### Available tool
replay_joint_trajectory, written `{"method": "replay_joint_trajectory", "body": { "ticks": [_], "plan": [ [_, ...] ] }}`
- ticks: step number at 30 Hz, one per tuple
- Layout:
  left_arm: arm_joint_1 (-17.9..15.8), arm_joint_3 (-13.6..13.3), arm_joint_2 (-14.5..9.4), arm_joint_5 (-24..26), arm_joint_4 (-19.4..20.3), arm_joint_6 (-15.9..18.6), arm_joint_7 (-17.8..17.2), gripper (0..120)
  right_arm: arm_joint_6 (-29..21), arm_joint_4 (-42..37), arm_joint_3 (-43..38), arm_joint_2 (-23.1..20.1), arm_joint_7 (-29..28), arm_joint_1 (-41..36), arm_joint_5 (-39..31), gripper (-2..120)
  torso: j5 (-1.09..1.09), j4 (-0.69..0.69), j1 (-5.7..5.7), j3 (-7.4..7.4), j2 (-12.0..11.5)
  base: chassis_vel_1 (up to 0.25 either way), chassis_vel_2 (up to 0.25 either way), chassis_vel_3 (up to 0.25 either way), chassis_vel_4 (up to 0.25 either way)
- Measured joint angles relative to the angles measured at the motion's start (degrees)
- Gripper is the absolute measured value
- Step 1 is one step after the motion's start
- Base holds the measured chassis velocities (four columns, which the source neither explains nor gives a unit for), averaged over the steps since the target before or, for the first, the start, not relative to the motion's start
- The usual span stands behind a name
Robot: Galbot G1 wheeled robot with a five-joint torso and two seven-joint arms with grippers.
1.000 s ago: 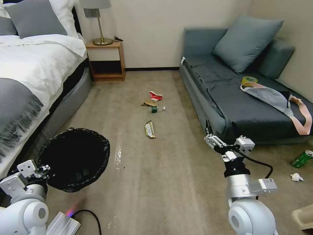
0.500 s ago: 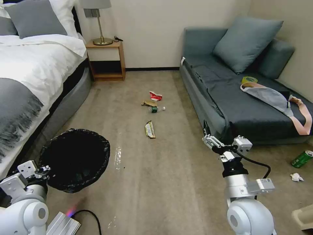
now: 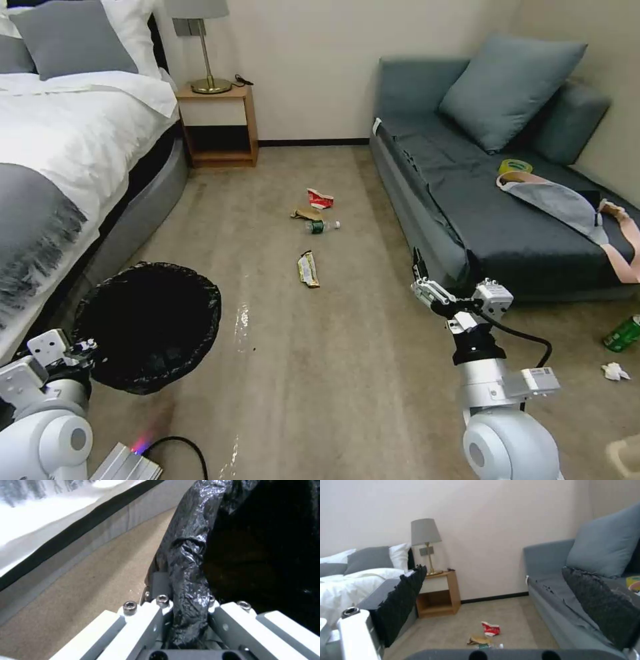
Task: Pick up the trash bin, then pick up the garbage on the floor and place it into the trash bin.
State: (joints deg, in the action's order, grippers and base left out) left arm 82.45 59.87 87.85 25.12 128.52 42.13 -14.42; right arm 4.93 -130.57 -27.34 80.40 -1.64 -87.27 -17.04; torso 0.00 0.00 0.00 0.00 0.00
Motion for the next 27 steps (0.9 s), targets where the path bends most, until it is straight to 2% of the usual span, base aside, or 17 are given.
{"method": "replay_joint_trajectory", "body": {
  "ticks": [27],
  "plan": [
    [-0.2, 0.9, 0.1, 0.3, 0.3, 0.0, 0.2, 2, -0.1, 0.3, 0.4, -0.3, 0.5, 0.6, 0.6, 100, 0.0, -0.01, 0.0, 0.0, 0.0, -0.08, 0.087, 0.087, -0.081]
  ]
}}
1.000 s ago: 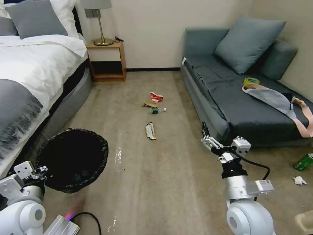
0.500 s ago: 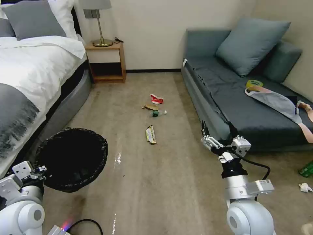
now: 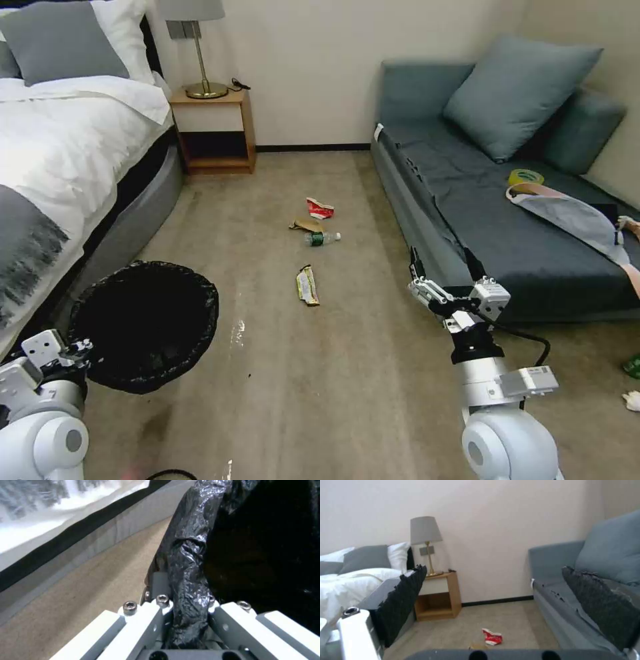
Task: Pick up the trash bin, then pick up the garbage on the floor and place it into the trash bin.
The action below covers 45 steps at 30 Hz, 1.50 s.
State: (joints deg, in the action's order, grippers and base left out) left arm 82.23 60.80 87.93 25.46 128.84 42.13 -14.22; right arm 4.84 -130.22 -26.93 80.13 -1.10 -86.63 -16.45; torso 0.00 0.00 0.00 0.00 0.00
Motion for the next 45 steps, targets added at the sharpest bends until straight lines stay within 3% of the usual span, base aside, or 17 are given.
{"method": "replay_joint_trajectory", "body": {
  "ticks": [45],
  "plan": [
    [0.2, 1.0, 0.4, 0.1, 0.5, 0.0, 0.2, 2, -0.1, 0.6, 1.3, -0.4, 0.3, 0.5, 0.5, 100, 0.0, 0.01, 0.0, 0.0, 0.0, -0.115, 0.117, 0.113, -0.117]
  ]
}}
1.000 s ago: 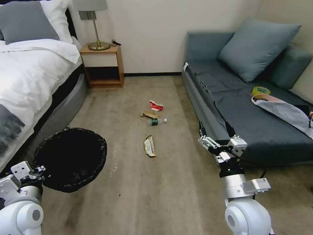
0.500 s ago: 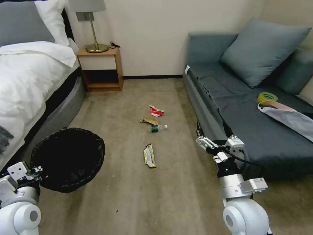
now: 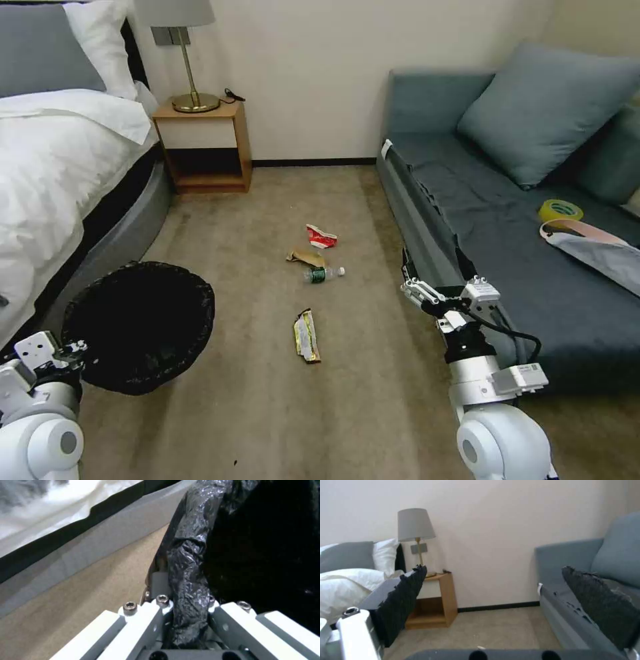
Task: Pick up the trash bin, then pick up the garbage on the floor and place it into the trash bin.
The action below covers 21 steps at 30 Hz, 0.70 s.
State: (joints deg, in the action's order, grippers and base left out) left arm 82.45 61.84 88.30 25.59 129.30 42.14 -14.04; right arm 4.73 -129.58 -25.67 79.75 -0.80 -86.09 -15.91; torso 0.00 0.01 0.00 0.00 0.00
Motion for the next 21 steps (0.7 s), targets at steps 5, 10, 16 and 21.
{"method": "replay_joint_trajectory", "body": {
  "ticks": [5, 10, 16, 21],
  "plan": [
    [0.0, 0.0, 0.1, -0.1, 0.1, 0.0, 0.0, 2, 0.0, 0.1, 0.1, 0.0, 0.0, 0.1, 0.0, 100, 0.0, 0.0, 0.0, 0.0, 0.0, -0.102, 0.121, 0.12, -0.108],
    [-0.1, 0.1, 0.1, -0.2, 0.1, 0.0, 0.0, 2, 0.0, 0.5, 0.2, -0.3, 0.0, 0.5, -0.3, 100, 0.0, -0.01, 0.0, 0.0, 0.0, -0.113, 0.122, 0.108, -0.115],
    [-0.3, 0.1, 0.2, -0.9, -0.4, 0.0, -0.1, 2, -0.1, 1.1, 0.4, -0.7, -0.2, 1.4, -1.2, 100, 0.0, 0.0, 0.0, 0.0, 0.0, -0.117, 0.118, 0.108, -0.123],
    [-0.5, -0.1, 0.3, -1.1, -0.4, 0.0, -0.1, 2, -0.4, 1.7, 1.0, -1.2, -0.7, 2.0, -2.1, 100, 0.0, -0.01, 0.0, 0.0, 0.0, -0.093, 0.122, 0.112, -0.123]
  ]
}}
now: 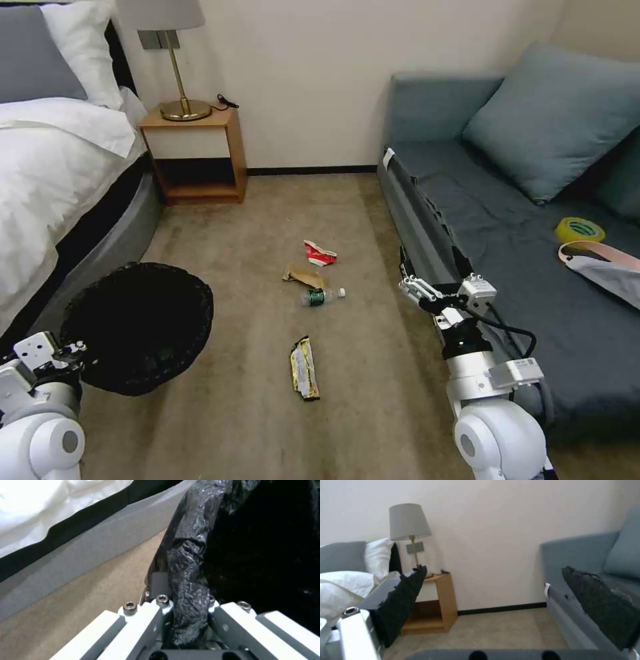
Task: Pick up the trash bin, then pick up the garbage on the floor and place it into the trash bin.
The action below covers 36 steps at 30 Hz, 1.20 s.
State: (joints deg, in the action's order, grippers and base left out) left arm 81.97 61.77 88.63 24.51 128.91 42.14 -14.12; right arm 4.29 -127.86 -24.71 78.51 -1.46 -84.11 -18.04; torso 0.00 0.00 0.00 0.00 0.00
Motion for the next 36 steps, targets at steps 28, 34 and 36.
{"method": "replay_joint_trajectory", "body": {
  "ticks": [28, 34, 36],
  "plan": [
    [-0.1, -0.3, -0.7, 0.2, 0.2, 0.0, 0.5, 2, -5.1, 3.3, 10.8, -5.3, -6.9, 7.5, -9.7, 100, 0.0, 0.0, 0.0, 0.0, 0.0, -0.044, 0.042, 0.046, -0.047],
    [0.3, -0.6, -1.0, 0.3, 1.0, 0.0, 0.8, 2, -9.8, 4.6, 16.5, -8.5, -11.0, 12.6, -14.6, 100, 0.0, 0.0, 0.0, 0.0, 0.0, 0.0, 0.0, 0.0, 0.0],
    [0.3, -0.7, -1.1, 0.3, 1.4, 0.0, 0.9, 2, -11.8, 5.5, 18.7, -10.2, -13.1, 15.2, -17.6, 100, 0.0, 0.0, 0.0, 0.0, 0.0, 0.0, 0.0, 0.0, 0.0]
  ]
}}
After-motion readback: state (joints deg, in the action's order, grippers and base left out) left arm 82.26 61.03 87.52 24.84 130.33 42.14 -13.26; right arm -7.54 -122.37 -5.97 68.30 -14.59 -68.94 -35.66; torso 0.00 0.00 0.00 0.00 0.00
